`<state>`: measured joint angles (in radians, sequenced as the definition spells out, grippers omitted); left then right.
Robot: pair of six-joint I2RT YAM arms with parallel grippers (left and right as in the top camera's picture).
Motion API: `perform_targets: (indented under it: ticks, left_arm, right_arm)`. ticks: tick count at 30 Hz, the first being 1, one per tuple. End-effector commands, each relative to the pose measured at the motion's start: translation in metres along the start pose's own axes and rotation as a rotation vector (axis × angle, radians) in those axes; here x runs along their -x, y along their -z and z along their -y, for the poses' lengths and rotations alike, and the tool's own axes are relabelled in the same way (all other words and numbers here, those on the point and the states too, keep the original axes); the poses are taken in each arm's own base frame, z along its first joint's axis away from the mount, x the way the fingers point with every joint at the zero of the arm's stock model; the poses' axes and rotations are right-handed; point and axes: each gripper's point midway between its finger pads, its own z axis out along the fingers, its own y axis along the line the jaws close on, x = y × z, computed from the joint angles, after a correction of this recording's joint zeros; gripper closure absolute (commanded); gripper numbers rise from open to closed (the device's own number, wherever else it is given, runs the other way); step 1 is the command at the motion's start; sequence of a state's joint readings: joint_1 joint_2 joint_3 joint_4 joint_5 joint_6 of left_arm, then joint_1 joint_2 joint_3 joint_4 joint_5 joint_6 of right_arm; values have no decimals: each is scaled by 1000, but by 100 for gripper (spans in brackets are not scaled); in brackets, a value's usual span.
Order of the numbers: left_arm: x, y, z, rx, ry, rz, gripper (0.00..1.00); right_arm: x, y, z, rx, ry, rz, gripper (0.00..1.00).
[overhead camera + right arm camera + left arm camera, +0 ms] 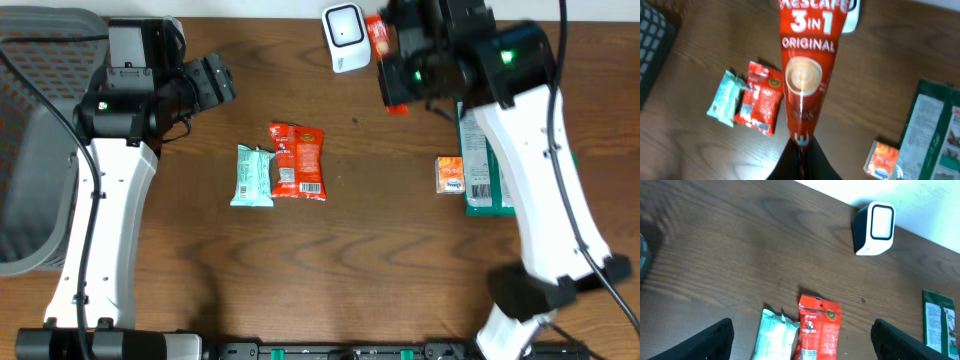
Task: Scan the item barcode
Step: 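Raise the red stick packet up to the scanner face with the right gripper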
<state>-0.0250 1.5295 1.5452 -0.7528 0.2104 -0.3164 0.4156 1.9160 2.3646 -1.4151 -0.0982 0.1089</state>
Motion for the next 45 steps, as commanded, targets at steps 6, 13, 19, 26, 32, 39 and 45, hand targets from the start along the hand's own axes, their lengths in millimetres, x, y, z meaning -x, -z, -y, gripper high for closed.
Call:
perform_targets:
  ticks: [6, 13, 19, 26, 32, 39, 45]
  left_arm:
    - [2, 4, 0, 1, -7, 10, 12]
    - [2, 4, 0, 1, -7, 10, 12]
    - [2, 4, 0, 1, -7, 10, 12]
    - [2, 4, 0, 1, -7, 10, 12]
    - [2, 4, 0, 1, -7, 10, 12]
    - [2, 4, 0, 1, -7, 10, 12]
    - [2, 4, 0, 1, -7, 10, 12]
  right_arm:
    - [35, -80, 7, 3, 6, -2, 99]
    - [57, -160, 25, -9, 3, 48, 99]
    - [71, -223, 48, -88, -2, 115, 99]
    - [82, -273, 77, -150, -19, 192, 99]
    - [98, -283, 94, -154, -61, 275, 99]
    - [98, -301, 88, -96, -104, 297, 99]
    - [89, -312, 85, -93, -119, 271, 99]
